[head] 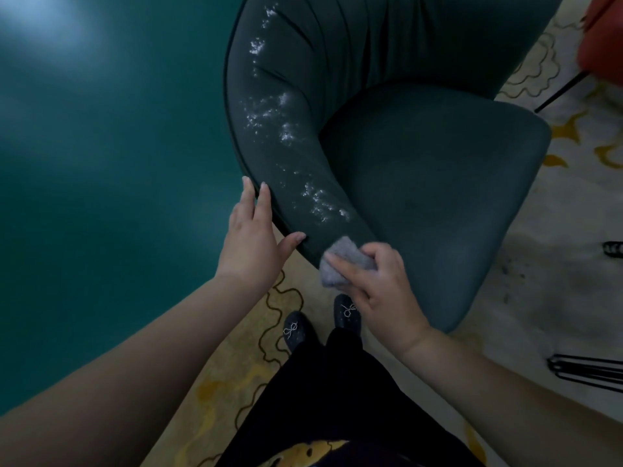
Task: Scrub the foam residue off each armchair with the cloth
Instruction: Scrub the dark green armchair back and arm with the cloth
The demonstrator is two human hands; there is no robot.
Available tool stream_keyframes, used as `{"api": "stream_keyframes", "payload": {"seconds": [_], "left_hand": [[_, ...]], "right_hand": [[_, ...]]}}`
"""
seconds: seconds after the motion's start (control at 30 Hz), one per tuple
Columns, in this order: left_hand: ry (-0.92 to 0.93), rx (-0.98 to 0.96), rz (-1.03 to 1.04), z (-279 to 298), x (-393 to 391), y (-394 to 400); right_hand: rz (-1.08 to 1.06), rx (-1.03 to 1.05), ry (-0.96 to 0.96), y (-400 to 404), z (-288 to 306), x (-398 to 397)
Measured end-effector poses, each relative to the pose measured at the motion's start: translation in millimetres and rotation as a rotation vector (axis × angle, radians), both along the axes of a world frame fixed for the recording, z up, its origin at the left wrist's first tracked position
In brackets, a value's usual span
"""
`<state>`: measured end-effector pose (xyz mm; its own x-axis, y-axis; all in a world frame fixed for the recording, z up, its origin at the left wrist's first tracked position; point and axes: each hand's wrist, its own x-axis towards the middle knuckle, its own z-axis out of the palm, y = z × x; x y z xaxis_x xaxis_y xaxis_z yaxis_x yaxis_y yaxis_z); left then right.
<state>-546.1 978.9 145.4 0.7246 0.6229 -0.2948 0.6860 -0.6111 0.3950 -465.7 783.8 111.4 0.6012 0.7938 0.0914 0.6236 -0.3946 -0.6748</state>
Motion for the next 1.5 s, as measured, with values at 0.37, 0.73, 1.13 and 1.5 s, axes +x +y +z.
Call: {"api": "stream_keyframes", "payload": {"seconds": [0.37,0.73,1.13,1.5], "left_hand": [[-0.027,-0.029,0.022,-2.1,-1.4,4.0],[-0.157,-0.168,0.151,-5.3,1.8,2.1],[-0.164,-0.283,0.227,-6.3,11.1,6.0],[-0.196,-0.413,0.311,-8.4,11.1,11.7]], "right_hand": [[0.002,0.031,-0.004,45.6,0.6,3.3],[-0.254,0.058,0.272,25.7,-20.9,23.9],[-0.387,0.025,0.469,21.7,-33.5,41.1],[-0.110,0.041,0.333,-1.8,-21.7,39.9]]}}
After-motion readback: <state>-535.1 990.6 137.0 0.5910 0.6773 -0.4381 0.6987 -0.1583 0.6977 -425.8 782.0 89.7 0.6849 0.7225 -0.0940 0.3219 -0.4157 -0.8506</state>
